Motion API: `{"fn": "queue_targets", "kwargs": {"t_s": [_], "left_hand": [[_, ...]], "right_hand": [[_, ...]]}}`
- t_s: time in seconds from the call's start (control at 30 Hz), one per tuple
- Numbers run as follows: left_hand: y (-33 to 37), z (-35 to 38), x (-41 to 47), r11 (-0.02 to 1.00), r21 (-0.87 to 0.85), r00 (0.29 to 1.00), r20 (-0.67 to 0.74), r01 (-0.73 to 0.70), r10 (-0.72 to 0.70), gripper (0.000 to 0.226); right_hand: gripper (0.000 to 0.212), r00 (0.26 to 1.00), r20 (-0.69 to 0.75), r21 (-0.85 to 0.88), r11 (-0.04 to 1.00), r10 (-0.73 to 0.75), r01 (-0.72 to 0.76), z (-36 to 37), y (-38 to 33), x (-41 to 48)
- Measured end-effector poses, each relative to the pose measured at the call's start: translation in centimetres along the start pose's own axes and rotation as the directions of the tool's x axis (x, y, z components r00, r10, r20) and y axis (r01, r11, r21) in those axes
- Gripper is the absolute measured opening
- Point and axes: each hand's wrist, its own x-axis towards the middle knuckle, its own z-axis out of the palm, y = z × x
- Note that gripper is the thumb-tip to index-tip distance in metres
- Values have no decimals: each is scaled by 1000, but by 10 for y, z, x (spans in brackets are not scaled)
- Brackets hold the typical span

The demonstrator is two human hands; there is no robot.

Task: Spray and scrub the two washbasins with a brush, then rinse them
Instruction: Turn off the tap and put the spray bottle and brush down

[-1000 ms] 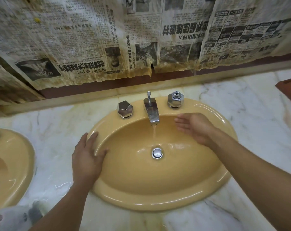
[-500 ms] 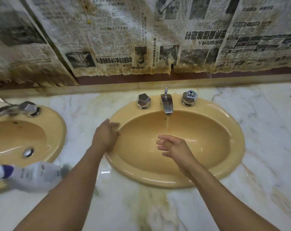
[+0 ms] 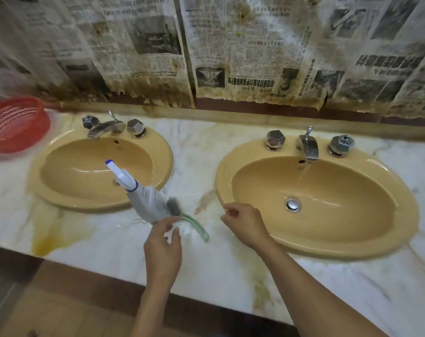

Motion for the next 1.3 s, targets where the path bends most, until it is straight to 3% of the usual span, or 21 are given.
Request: {"fn": "queue_targets", "kwargs": {"t_s": [0.1,0.23,0.33,0.43,0.57,0.77,0.9,1.0,1.17,1.3], "left_hand": [[-14,-10,6,995,-50,996,6,85,-84,27],[-24,-12,21,990,-35,989,70,135,-133,28],[-29,-9,31,987,-36,980,128,159,-153,35],[-32,-3,38,979,-68,970,163,193,-180,40],[-22,10,45,965,-141,962,199,220,-190,39],[16,56,59,946,-243,954,258,217,-152,29],[59,108,66,912,-331,934,335,241,-125,27],[87,158,69,875,-348,866,479,337,-143,29],[126,240,64,703,-329,641,732,631,-232,16],[140,294,65,711,-284,617,742,644,-262,14]], "right_hand": [[39,997,73,-146,989,-14,25,41,-9,5],[16,988,114,-436,889,-103,143,86,-17,11],[7,990,74,-531,836,-118,139,95,-19,13],[13,996,10,-467,880,-92,86,89,-14,16],[23,996,-84,-209,978,-11,-7,58,-10,13],[18,973,-228,9,999,35,-34,-9,-5,7],[16,962,-243,166,983,121,-81,-53,15,9],[19,951,-255,256,961,173,-106,-84,35,11],[24,905,-309,340,923,291,-181,-123,79,23],[19,887,-285,399,887,363,-235,-151,112,41]]}}
